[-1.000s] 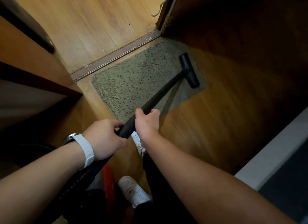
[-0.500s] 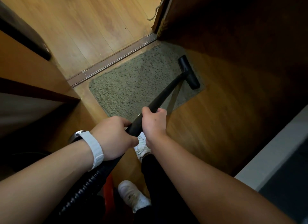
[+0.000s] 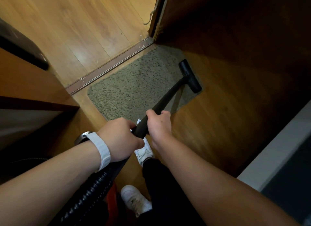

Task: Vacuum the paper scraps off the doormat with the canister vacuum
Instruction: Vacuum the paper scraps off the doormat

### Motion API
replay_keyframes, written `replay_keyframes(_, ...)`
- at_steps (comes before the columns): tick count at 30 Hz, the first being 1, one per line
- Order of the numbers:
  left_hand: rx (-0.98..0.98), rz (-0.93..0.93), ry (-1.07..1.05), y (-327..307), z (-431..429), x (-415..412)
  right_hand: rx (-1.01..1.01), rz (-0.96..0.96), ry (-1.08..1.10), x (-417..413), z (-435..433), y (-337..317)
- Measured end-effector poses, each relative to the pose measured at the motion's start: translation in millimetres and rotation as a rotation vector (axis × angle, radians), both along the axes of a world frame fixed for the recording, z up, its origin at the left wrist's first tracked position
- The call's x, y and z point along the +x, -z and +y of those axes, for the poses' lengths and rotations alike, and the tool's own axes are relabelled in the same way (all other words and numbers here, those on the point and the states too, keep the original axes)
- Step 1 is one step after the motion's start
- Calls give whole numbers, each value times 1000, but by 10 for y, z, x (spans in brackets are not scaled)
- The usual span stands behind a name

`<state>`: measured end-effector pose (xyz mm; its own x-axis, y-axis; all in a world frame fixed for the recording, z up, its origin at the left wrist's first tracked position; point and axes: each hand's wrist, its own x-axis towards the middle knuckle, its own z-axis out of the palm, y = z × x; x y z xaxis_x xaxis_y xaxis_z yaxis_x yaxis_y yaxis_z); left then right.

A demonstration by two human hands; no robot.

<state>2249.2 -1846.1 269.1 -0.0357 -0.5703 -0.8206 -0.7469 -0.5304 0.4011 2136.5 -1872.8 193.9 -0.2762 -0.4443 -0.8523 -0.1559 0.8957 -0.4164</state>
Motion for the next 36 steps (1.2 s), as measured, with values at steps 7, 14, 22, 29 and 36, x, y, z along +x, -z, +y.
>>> replay_keyframes(7,25,-20,18,-90,-127,-52,88,-42,28,-64,-154,-93)
replay_keyframes(14,40,-1,-8,-172,-283,-116,59,18,-106,-120,-313,-167)
replay_keyframes(22,56,21,-46,-110,-187,-2,89,30,-98,-4,-247,-99)
replay_keyframes(29,43,4,-58,-114,-44,103,35,6,-39,133,-51,-105)
replay_keyframes(36,66,50,-118,-132,125,291,-43,-110,93,266,289,-123)
